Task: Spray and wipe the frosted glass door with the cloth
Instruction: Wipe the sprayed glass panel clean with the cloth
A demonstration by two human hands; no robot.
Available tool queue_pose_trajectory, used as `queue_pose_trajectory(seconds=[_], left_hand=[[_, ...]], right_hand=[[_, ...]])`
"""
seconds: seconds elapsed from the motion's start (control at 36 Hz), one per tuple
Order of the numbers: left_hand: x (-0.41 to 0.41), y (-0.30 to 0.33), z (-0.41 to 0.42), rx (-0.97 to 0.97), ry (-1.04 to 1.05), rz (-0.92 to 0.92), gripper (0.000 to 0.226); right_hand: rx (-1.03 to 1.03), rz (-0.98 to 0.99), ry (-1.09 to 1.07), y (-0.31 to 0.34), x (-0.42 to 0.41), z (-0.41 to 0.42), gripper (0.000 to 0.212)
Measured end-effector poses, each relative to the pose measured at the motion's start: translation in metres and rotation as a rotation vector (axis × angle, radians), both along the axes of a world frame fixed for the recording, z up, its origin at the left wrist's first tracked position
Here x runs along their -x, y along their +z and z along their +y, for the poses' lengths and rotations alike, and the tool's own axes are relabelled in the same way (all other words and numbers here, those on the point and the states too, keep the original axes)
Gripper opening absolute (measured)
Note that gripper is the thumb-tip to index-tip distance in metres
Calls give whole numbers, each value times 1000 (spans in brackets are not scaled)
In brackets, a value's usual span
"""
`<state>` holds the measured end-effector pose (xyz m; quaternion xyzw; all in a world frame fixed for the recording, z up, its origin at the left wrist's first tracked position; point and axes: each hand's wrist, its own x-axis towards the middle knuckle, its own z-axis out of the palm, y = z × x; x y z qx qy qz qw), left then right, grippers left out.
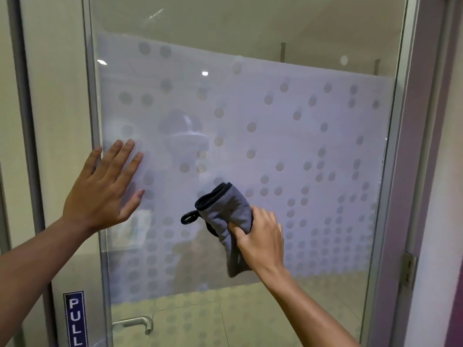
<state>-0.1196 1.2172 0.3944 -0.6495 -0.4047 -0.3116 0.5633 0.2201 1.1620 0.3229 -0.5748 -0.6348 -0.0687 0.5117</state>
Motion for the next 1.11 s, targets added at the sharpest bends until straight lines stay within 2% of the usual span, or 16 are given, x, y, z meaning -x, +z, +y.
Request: queue_pose_trajectory(seconds=[0.03,0.11,0.19,0.31,0.39,0.47,0.58,0.67,0.75,0.86,0.94,1.03,1.11], left_hand=[[0,0,0,2,1,-1,82],[-1,1,-1,0,-5,-3,82],[0,1,0,-10,-20,3,82],[3,-1,6,-34,-39,-1,81],[4,-1,10,-50,-26,5,82],[5,-1,11,-48,-22,17,82],[4,-1,9,-35,-35,11,82],[3,-1,8,-23,-39,-3,83],[2,-1,6,-24,-42,-12,82],[1,-1,4,-17,-37,-3,82],[1,-1,4,-20,-44,-6,83],[2,0,5,-28,-50,-6,83],[3,-1,7,-34,-48,8,83]], right_hand=[[25,33,37,-1,-3,-1,23],[89,180,162,-8,-11,-6,24],[54,313,215,-20,-21,-14,17],[-42,557,143,-30,-61,-23,20],[-231,725,-27,-23,-101,-31,35],[-479,781,-280,-6,-136,-32,51],[-718,820,-356,20,-175,-19,56],[-725,850,-370,36,-194,3,60],[-567,893,-371,47,-198,30,68],[-344,867,-346,56,-199,58,63],[-287,792,-284,59,-197,65,72],[-231,597,-224,45,-196,62,75],[-205,321,-224,21,-211,54,72]])
